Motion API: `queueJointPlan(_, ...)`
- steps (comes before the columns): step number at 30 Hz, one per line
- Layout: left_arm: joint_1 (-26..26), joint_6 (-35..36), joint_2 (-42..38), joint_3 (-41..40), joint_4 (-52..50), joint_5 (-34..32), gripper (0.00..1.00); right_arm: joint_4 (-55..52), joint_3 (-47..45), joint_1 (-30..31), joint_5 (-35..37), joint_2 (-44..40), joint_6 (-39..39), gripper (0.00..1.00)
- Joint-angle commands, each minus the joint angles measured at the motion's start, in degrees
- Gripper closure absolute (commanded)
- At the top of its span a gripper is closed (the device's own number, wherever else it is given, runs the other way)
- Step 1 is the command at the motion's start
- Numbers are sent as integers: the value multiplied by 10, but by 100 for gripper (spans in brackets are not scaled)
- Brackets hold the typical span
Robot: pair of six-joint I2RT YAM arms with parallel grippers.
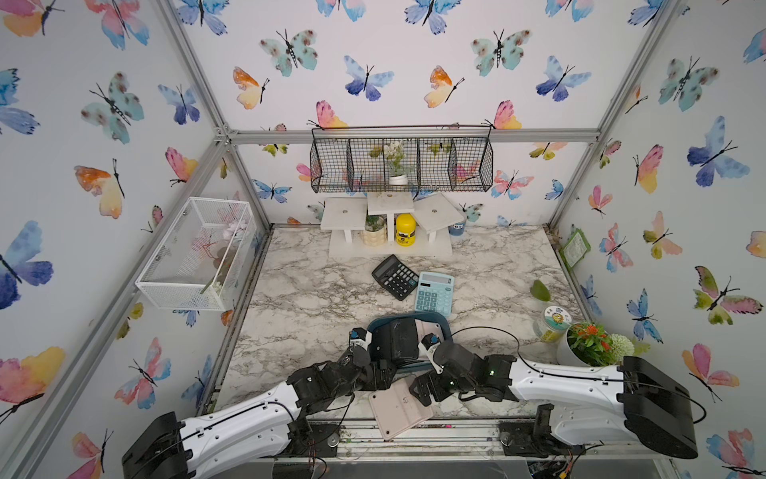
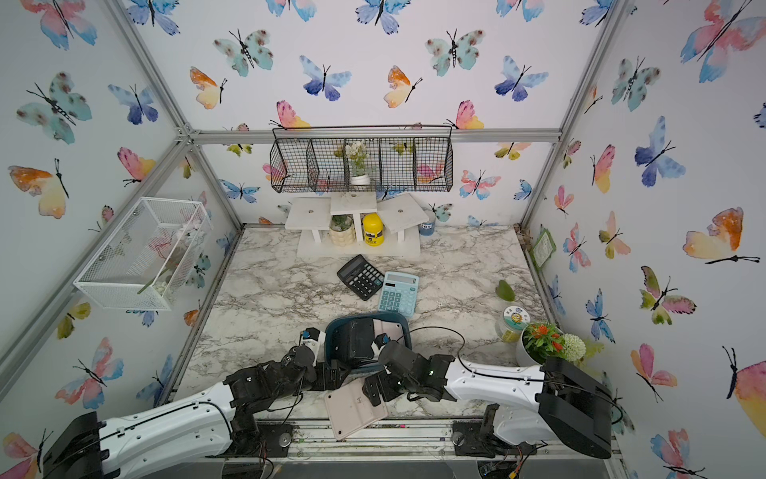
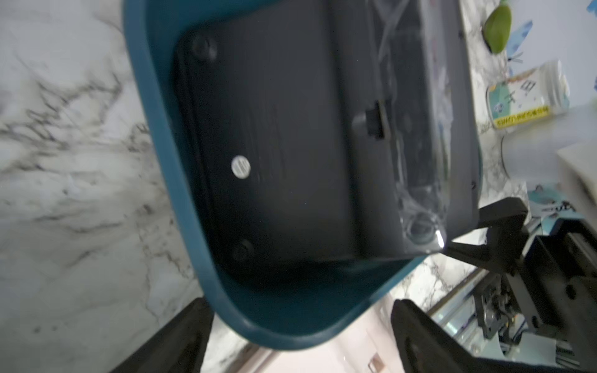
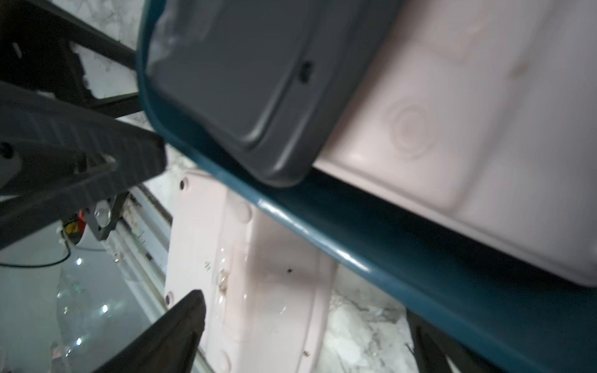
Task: Put the calculator in the storage box
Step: Move the storage box to the center of the board.
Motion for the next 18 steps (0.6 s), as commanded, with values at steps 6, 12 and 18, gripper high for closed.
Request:
queueJointPlan(6, 110, 103, 41, 26, 66, 44, 11, 35, 87, -71, -19, 97, -77, 0)
queueJointPlan(12, 143, 119, 39, 64, -10, 87, 10, 4, 111, -77, -43, 87, -91, 0)
queueJointPlan(18, 110, 59, -53, 28, -123, 123, 3, -3, 37, -49, -110, -3, -94, 1)
